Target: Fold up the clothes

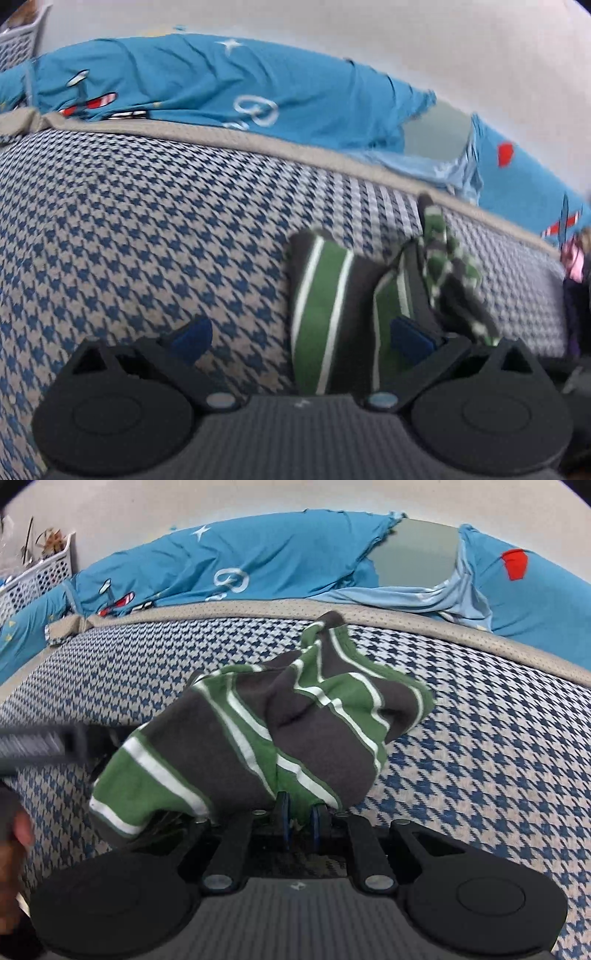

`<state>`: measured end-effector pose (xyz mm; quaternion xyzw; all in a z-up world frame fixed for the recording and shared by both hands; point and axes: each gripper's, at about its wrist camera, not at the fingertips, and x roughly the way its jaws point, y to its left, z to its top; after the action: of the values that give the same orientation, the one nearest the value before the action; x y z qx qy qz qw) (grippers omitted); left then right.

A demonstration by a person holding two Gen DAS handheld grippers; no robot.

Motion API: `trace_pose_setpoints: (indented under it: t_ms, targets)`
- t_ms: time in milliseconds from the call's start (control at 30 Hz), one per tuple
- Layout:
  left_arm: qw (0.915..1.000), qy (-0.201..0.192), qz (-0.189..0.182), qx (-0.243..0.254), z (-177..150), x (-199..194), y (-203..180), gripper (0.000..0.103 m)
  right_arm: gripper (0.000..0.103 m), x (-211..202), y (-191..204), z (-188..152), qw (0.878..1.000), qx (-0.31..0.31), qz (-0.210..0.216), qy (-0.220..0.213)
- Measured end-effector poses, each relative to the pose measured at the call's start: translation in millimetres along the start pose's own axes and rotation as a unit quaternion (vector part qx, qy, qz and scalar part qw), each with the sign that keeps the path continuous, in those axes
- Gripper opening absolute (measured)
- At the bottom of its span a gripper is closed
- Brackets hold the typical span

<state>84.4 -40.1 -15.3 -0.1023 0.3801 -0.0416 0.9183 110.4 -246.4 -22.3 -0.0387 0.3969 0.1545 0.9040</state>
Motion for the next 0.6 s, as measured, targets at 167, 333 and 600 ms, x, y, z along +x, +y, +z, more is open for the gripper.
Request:
trace_pose_setpoints:
  t_ms: [167, 333, 600]
  targets:
    - [0.9997, 0.018, -0.002, 0.016, -9.4, 7.6, -8.0, 0.103, 0.013, -19.3, -14.7, 5.2, 1.0, 0.006, -0.008, -0.014]
    - [0.9987, 0.032, 0.007, 0.038, -17.4, 14.0, -13.7, 0.103, 0.016, -36.8, -33.1, 14.8, 0.999, 0.038, -0.005, -0.034]
    - [0.9962, 0.045, 0.019, 0.073, -29.1, 22.9, -26.0, 0.103, 0.024, -47.4, -40.0, 30.5, 0.993, 0.079, 0.028, -0.079]
